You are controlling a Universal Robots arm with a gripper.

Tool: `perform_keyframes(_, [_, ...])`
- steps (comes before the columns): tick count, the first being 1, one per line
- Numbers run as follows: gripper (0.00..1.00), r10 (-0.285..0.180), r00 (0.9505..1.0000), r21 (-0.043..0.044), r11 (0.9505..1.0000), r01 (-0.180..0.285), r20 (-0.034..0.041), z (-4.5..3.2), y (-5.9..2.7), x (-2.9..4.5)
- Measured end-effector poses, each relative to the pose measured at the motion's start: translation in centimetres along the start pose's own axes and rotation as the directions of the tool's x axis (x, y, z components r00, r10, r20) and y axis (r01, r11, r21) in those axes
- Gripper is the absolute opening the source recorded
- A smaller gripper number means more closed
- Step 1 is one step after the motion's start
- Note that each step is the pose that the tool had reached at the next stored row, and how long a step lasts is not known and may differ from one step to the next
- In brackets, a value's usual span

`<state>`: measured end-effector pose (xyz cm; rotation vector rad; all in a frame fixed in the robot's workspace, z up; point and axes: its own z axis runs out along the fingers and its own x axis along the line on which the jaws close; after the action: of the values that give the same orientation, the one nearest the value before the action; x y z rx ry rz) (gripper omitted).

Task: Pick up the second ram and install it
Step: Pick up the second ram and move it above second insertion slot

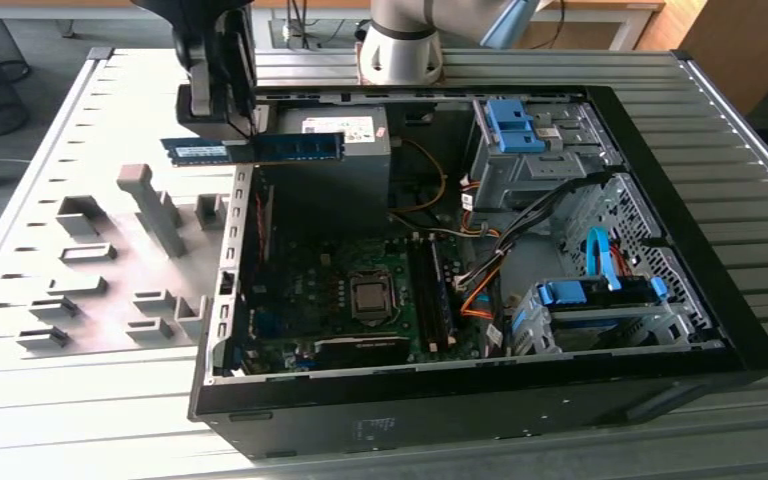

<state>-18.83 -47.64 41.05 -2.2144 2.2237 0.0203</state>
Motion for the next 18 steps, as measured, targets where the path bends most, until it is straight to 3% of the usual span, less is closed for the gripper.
perform_keyframes(18, [0.14, 0.000, 1.0000, 0.0000, 1.0000, 0.000, 0.0000, 0.01, -1.42, 0.00])
